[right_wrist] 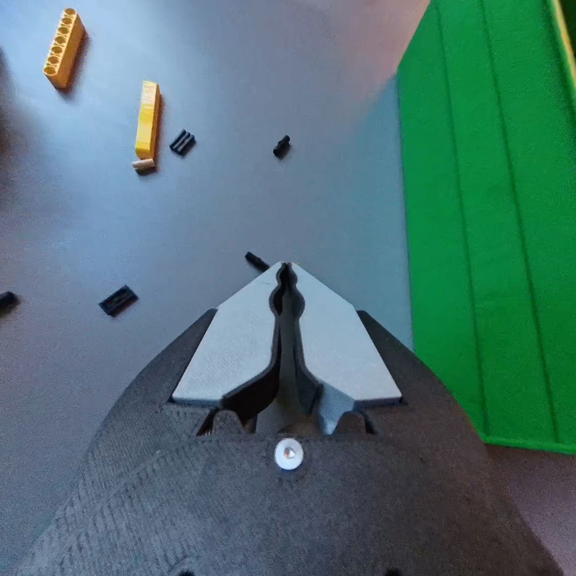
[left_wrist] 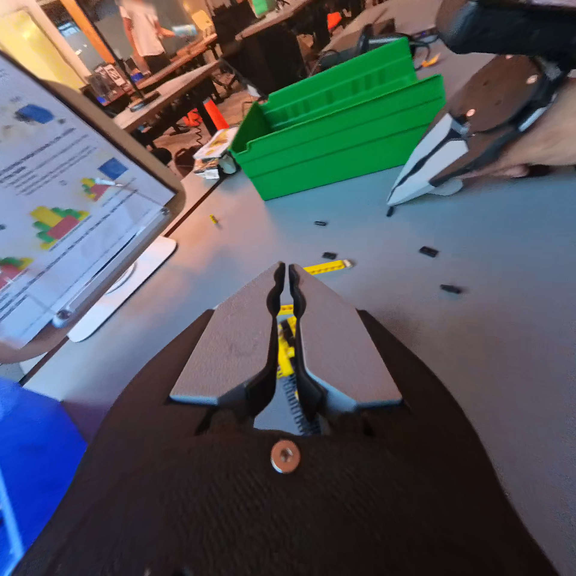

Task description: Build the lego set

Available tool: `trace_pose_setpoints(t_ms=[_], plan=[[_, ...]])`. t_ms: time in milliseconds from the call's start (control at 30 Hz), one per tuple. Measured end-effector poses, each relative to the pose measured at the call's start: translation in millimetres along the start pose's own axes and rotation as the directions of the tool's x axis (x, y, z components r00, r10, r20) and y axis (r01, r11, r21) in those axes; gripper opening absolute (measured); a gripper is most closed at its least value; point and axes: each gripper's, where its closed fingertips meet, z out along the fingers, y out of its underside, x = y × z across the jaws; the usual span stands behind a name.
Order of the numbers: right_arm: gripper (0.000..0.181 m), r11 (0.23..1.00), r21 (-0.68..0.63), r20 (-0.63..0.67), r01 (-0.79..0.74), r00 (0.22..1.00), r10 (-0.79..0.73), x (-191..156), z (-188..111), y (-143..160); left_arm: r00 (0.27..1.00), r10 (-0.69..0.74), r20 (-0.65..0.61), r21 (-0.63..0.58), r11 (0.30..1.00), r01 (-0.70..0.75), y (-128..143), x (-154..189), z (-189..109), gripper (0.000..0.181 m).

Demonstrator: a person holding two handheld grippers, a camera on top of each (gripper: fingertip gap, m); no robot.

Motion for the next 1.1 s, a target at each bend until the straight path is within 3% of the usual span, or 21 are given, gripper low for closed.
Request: trace_pose_setpoints(t_ms=[100, 200, 233, 300, 400, 500, 633, 833, 900, 1100], plan=[[0.000, 0.999, 0.046, 0.003, 0.004, 1.000, -0.004, 1, -2, -19, 0.998, -0.031, 0.047, 0.036, 0.999, 0.029, 11, -21, -8, 0.000], [0.000, 0.987, 0.159, -0.012, 0.030, 1.000, -0.029, 4, -6, -65, 0.995, -0.082, 0.062, 0.107, 0.991, 0.075, 13, -31, -15, 0.000], [0.008, 0.983, 0.175, -0.028, 0.051, 0.999, -0.047, 6, -2, -83, 0.992, -0.116, 0.049, 0.116, 0.987, 0.110, 14, -32, -16, 0.000], [0.019, 0.982, 0.182, -0.006, 0.058, 0.998, -0.058, 4, 23, -117, 0.986, -0.164, 0.028, 0.119, 0.980, 0.160, 11, -33, -17, 0.003], [0.023, 0.980, 0.192, 0.032, -0.047, 0.999, 0.042, 14, 78, -163, 0.986, -0.149, 0.069, 0.104, 0.984, 0.141, 17, -39, -17, 0.002], [0.024, 0.989, 0.126, -0.045, -0.072, 0.996, 0.079, 36, 133, -189, 0.985, -0.132, 0.109, 0.065, 0.990, 0.125, 27, -44, -16, 0.002], [0.021, 0.993, 0.003, -0.161, -0.119, 0.980, 0.118, 64, 184, -198, 0.982, -0.120, 0.144, 0.042, 0.993, 0.115, 32, -51, -16, 0.002], [0.017, 0.979, -0.103, -0.194, -0.174, 0.969, 0.152, 84, 218, -194, 0.980, -0.143, 0.136, 0.070, 0.988, 0.135, 27, -53, -20, 0.002], [0.005, 0.974, -0.124, -0.152, -0.188, 0.974, 0.169, 80, 224, -189, 0.980, -0.145, 0.135, 0.082, 0.987, 0.135, 24, -53, -22, 0.002], [0.005, 0.980, -0.125, -0.068, -0.154, 0.987, 0.146, 62, 213, -185, 0.978, -0.159, 0.134, 0.087, 0.985, 0.148, 25, -55, -22, 0.002]])
